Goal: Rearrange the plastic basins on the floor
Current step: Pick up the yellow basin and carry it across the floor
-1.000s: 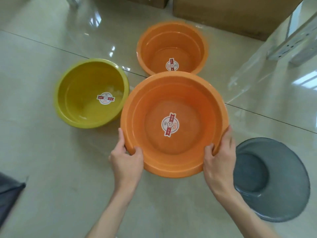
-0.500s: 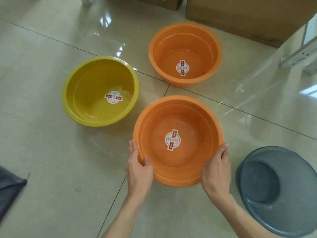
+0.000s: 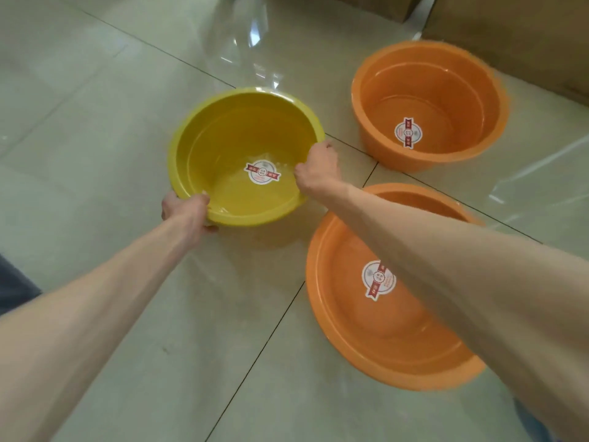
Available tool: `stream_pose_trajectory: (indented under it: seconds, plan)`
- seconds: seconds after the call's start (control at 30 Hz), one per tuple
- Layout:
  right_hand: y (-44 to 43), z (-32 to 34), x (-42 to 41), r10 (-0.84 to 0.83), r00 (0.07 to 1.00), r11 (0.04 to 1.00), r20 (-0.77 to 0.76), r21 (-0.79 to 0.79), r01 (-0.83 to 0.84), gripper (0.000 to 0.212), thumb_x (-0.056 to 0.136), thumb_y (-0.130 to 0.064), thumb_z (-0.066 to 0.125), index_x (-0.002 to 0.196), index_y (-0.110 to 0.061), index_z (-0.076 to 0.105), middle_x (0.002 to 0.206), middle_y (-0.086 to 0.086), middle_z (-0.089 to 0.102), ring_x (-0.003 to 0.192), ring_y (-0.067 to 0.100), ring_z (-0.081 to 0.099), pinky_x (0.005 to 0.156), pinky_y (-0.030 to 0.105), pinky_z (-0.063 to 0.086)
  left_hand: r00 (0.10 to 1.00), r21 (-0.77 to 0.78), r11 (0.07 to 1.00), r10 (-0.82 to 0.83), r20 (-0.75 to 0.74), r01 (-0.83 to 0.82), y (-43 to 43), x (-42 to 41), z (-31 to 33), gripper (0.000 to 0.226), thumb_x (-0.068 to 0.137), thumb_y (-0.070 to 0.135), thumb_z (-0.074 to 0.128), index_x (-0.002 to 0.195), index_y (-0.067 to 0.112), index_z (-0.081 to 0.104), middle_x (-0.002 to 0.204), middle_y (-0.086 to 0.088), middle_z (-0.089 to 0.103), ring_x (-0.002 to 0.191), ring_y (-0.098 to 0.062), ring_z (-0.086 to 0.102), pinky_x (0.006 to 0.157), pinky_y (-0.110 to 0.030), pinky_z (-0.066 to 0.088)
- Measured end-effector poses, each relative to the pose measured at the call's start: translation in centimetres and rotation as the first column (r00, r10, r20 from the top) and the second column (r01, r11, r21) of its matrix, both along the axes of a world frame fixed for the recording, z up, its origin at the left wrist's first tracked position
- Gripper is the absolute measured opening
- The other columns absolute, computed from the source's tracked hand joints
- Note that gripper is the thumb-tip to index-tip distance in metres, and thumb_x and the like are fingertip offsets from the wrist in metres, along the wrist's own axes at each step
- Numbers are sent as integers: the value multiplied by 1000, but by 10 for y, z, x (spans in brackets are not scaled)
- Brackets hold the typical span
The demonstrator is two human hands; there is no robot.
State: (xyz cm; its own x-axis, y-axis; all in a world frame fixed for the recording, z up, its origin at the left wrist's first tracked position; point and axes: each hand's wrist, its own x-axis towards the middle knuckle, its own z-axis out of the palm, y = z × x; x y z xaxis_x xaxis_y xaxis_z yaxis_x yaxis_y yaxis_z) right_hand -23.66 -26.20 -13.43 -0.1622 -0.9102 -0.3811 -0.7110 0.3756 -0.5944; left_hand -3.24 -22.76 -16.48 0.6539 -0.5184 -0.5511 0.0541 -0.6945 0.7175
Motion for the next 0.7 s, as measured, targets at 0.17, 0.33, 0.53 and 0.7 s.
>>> stream_pose_trajectory:
  seconds: [0.17, 0.33, 0.53, 0.7]
  plan:
    - [5, -28, 7, -25, 997, 995, -75, -103, 17, 86, 92, -2, 58, 155, 6, 0, 161, 19, 24, 141, 30, 43, 110, 30, 36, 996, -71, 995, 75, 56, -71, -5, -6, -21, 52, 74, 12, 52, 126, 16, 52, 126, -10, 62, 110, -30, 65, 94, -50, 55]
    - [5, -19, 2, 8, 997, 996, -74, -85, -14, 86, 94, -3, 56, 155, 7, -3, 162, 20, 19, 140, 31, 43, 107, 28, 37, 993, -59, 993, 103, 55, -99, -11, -7, -22, 61, 66, 13, 54, 127, 15, 50, 129, -10, 60, 113, -29, 64, 96, -52, 54]
    - [8, -17, 1, 43, 998, 998, -36, -49, -44, 87, 94, -2, 56, 155, 5, -5, 161, 21, 19, 139, 32, 43, 107, 31, 38, 992, -21, 995, 101, 77, -99, -8, -15, -13, 58, 72, 12, 58, 130, 12, 51, 132, -11, 60, 117, -29, 62, 99, -50, 53]
    - [1, -11, -17, 130, 980, 990, -147, -36, -137, 80, 94, -8, 52, 155, 7, 3, 148, 23, 41, 130, 38, 51, 101, 38, 43, 990, 8, 994, 111, 90, -112, -10, -19, -15, 58, 80, 17, 60, 136, 13, 49, 136, -6, 58, 120, -26, 60, 104, -39, 50]
